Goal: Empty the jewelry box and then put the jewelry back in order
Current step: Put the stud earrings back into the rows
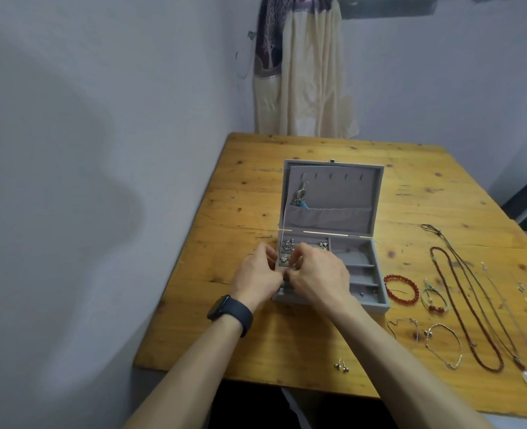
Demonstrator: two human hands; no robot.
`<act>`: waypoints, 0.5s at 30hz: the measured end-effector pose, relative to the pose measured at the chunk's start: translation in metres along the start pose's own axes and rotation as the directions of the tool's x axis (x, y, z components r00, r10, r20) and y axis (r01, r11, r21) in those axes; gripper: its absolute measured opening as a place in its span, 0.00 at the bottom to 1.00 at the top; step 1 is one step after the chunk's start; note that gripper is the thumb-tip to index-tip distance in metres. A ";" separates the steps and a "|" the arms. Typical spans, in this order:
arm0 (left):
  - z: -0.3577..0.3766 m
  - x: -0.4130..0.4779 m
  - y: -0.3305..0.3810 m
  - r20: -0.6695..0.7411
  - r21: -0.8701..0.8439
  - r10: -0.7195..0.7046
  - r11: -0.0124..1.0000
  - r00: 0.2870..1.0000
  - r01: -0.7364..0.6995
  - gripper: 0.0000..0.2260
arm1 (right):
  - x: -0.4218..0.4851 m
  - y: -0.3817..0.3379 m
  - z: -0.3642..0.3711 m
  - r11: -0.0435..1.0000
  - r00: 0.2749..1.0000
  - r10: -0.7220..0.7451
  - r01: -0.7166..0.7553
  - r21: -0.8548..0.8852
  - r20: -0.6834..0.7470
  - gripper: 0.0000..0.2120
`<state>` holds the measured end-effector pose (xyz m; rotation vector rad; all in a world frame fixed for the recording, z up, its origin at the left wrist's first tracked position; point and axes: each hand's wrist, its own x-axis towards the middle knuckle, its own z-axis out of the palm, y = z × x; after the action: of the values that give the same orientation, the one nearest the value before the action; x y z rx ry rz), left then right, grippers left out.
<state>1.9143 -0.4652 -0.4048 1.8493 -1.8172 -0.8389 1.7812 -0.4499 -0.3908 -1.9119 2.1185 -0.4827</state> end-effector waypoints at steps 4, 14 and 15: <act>-0.002 0.002 0.002 0.023 -0.031 -0.040 0.999 0.999 0.041 0.13 | -0.002 -0.001 0.000 1.000 1.000 -0.008 0.008 0.000 -0.007 0.10; -0.017 -0.003 -0.008 0.148 -0.246 -0.012 0.968 0.989 0.049 0.08 | -0.023 0.020 -0.009 0.978 0.991 -0.129 0.134 0.158 -0.040 0.11; -0.018 -0.007 -0.009 0.139 -0.250 -0.003 0.968 0.990 0.038 0.08 | -0.031 0.024 -0.011 0.972 0.988 -0.138 0.147 0.180 -0.065 0.10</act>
<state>1.9334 -0.4597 -0.3971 1.6871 -1.6820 -1.1724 1.7580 -0.4164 -0.3915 -1.9716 1.8988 -0.7385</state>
